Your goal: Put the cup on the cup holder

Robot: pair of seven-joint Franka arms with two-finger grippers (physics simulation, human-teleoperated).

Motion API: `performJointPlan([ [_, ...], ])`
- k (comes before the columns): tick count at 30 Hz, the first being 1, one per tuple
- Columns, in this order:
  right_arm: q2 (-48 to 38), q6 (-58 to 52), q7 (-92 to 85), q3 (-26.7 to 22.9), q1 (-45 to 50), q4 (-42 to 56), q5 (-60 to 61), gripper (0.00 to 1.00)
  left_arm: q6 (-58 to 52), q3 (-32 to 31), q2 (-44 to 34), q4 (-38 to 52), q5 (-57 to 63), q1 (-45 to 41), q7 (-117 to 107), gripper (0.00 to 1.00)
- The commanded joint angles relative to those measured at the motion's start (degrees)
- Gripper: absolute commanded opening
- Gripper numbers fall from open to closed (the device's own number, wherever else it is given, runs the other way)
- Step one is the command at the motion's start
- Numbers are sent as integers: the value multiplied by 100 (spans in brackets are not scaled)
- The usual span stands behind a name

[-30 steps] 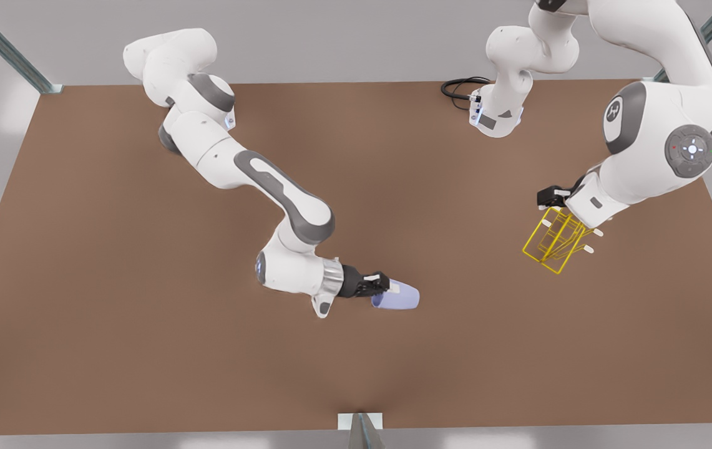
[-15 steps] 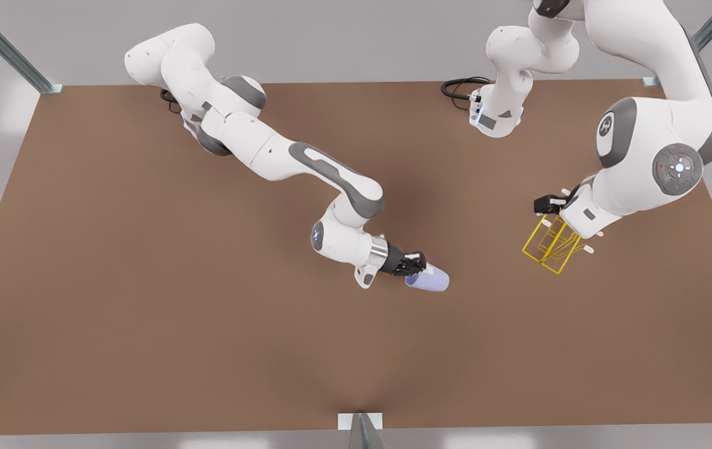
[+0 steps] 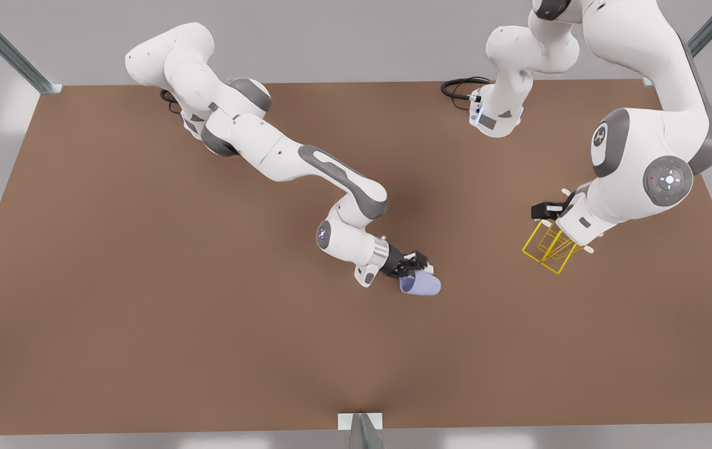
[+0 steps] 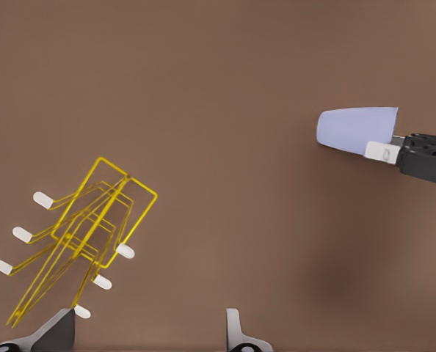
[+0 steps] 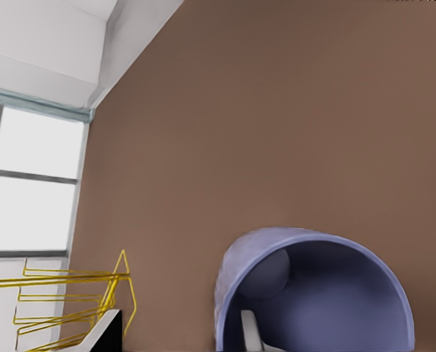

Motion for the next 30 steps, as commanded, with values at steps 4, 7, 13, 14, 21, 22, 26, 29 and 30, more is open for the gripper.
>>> performJointPlan([
  [4,-288,-201,-360,-464,-275,-383,-31,100,4,1,-9,2,14,0,-136,100],
  [7,-1510,-35,-1784,-464,-1207,-2474,-22,100,4,1,-1,-25,23,-271,-1188,100],
  [13,-4040,-3749,-1802,-2607,-2016,-3187,-522,100,1584,-7,2697,1645,49,-1731,-11031,100],
  [14,-4393,-4612,-1802,-3162,-2016,-3152,-839,100,2323,1,2829,1566,49,-1740,-12499,100],
  [21,-6617,-7672,605,-1554,-4072,-3574,-4092,100,4231,54,3049,1338,-21,-1635,-17310,100],
  [22,-6433,-7716,906,-2009,-3634,-3311,-4092,100,4372,45,3181,1329,-47,-1635,-17345,100],
  [26,-5684,-7321,-255,-2345,-3659,-2940,-3520,100,4829,28,3330,1294,-284,-1556,-17416,100],
  [29,-6353,-6644,-290,-2345,-3501,-3768,-3802,100,5022,-16,3427,1303,-434,-1582,-17407,100],
  [30,-6353,-6697,-202,-2336,-3501,-3706,-3775,100,5093,-95,3497,1303,-416,-1600,-17328,100],
])
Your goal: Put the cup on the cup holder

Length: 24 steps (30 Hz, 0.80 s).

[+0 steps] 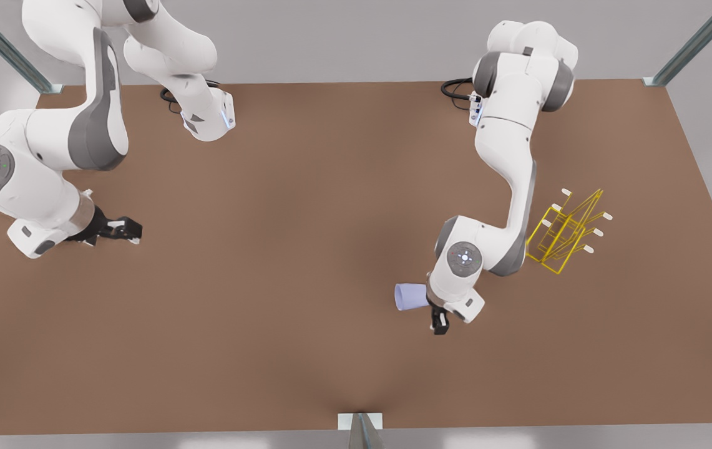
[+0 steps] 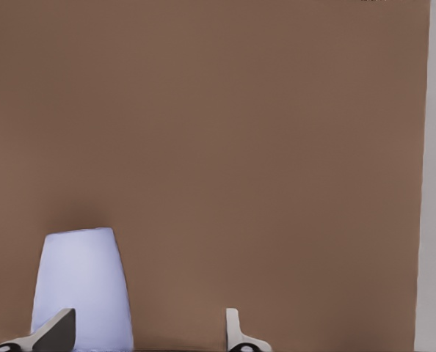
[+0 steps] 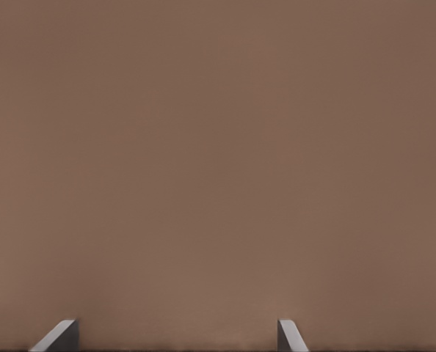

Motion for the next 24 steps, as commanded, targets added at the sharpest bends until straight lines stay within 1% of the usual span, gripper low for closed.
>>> performJointPlan([
  [1,-57,7,220,9,4,2,-12,100,603,-55,33,6,-66,-10,-5990,100],
  [2,-22,-97,176,9,4,3,-12,100,585,-64,33,-46,-40,-10,-5771,100],
  [4,31,-99,132,-17,-58,38,24,100,357,-231,-81,-337,-57,25,-4217,100],
  [6,189,-72,132,-26,-67,223,23,100,-30,-292,-81,-345,-31,34,-3425,100],
  [7,233,-72,132,-26,-67,240,32,100,-57,-310,-160,-512,-31,42,-2924,100],
  [9,242,-72,141,-26,-58,267,32,100,-83,-520,-177,-530,-22,235,-2405,100],
  [12,277,-89,211,9,4,425,32,100,-13,-565,-116,-495,-49,324,-1815,100],
  [15,268,-133,203,9,-40,434,41,100,14,-609,-125,-486,-40,332,591,100],
  [16,259,-151,194,9,-49,425,41,100,14,-609,-125,-486,-40,332,892,100],
  [24,242,-151,194,9,-49,434,41,100,31,-609,130,-310,-93,332,707,100],
])
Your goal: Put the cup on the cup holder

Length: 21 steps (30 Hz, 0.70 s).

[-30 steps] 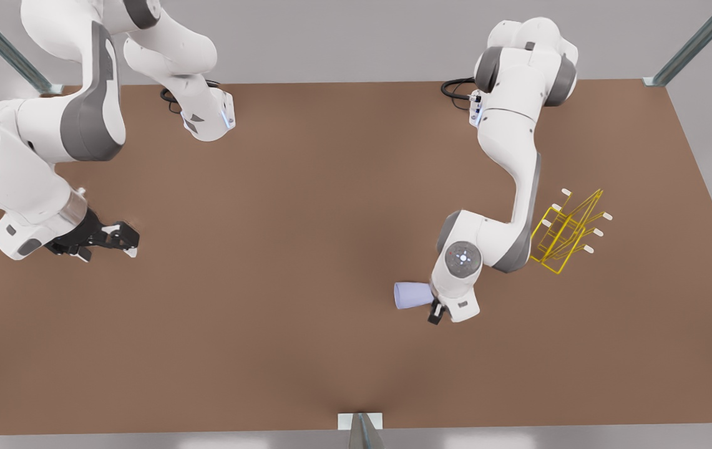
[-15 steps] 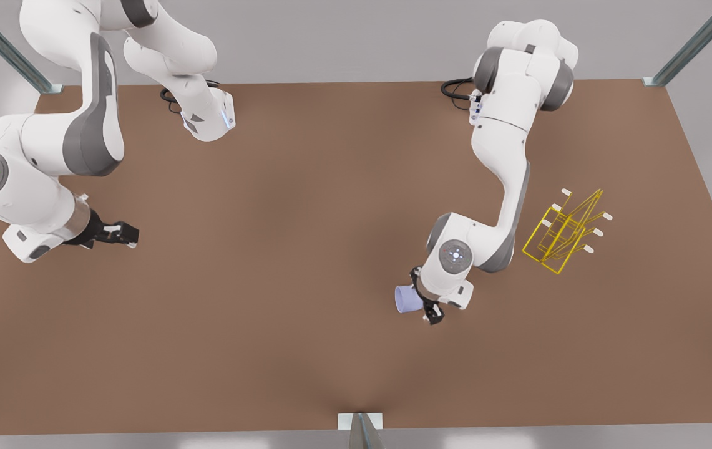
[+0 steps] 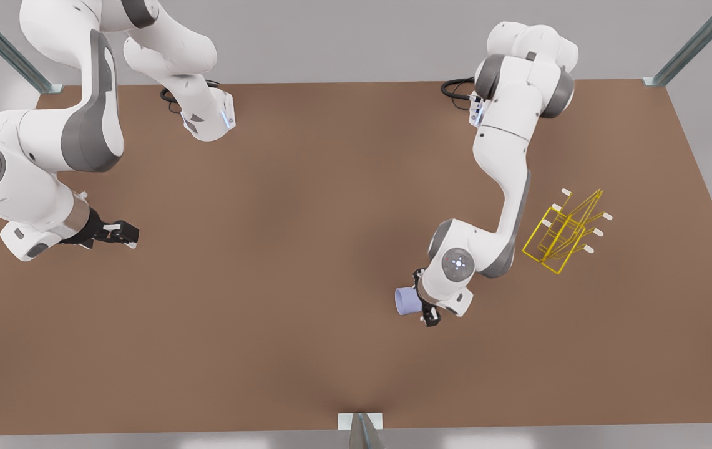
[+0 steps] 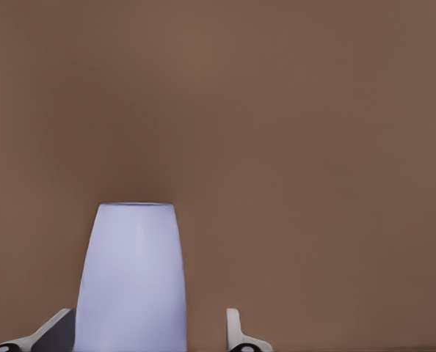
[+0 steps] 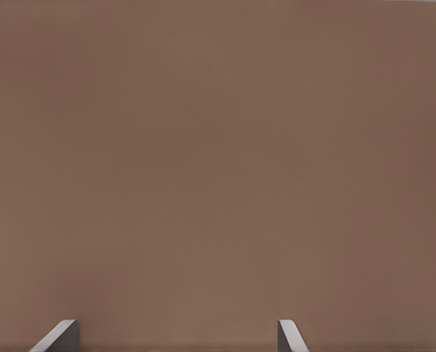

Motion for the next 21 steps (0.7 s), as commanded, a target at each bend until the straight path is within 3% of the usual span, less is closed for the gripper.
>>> performJointPlan([
  [1,-7,-19,46,0,-4,3,4,100,-4,0,10,-19,-11,0,1231,100],
  [21,20,34,90,18,66,3,4,100,-21,-97,273,-168,-108,0,1169,100],
])
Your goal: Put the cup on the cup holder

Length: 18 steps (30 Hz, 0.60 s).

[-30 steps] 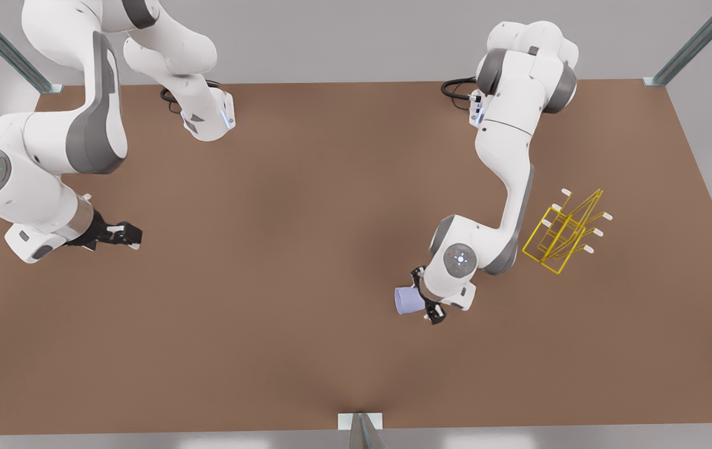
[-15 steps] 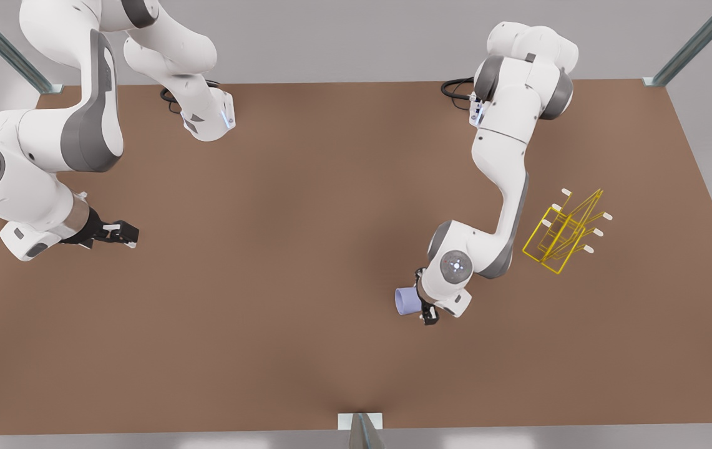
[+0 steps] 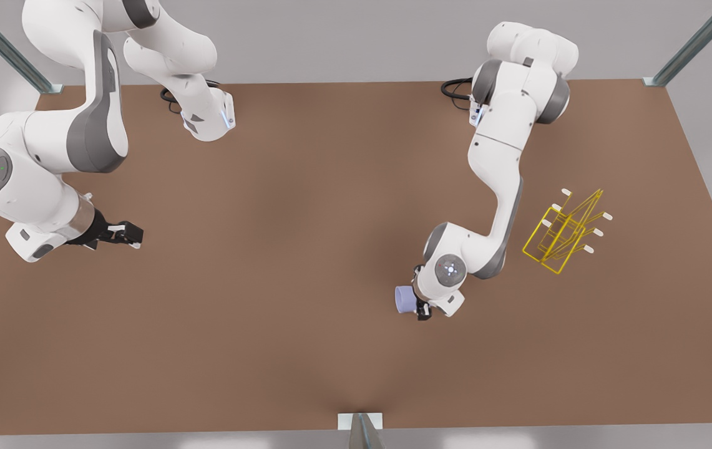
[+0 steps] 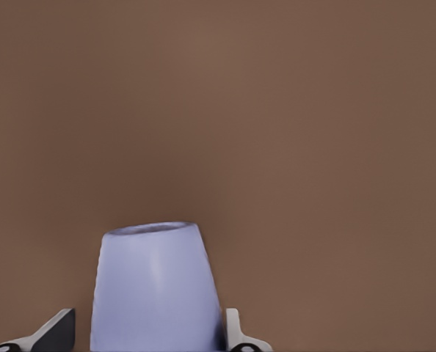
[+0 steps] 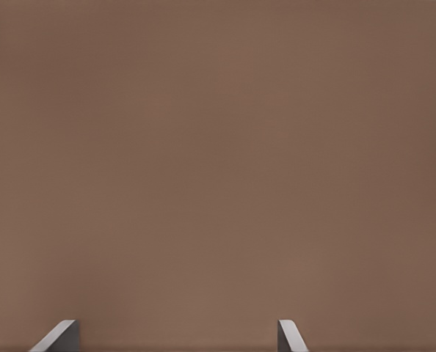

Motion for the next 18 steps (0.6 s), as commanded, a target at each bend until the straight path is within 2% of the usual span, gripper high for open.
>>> performJointPlan([
  [1,-6,33,30,0,0,3,3,100,45,0,60,2,-26,0,332,100],
  [6,-6,15,21,0,0,3,12,100,317,-70,201,11,-88,-9,323,100],
  [7,-6,24,13,0,-9,12,12,100,335,-70,165,11,-97,0,262,89],
  [8,-15,24,30,0,0,12,3,100,326,-70,86,11,-272,0,226,58],
  [14,2,33,21,0,-17,3,3,100,107,-70,-46,55,-299,9,262,59],
  [16,2,33,21,0,-17,3,3,100,-1263,9,-546,90,-202,-35,7,60],
  [17,2,33,13,0,-17,3,3,100,-2274,44,-827,213,614,-61,-301,60],
  [18,2,33,-14,0,-17,3,3,100,-2477,1008,-1021,134,738,-772,-275,60],
])
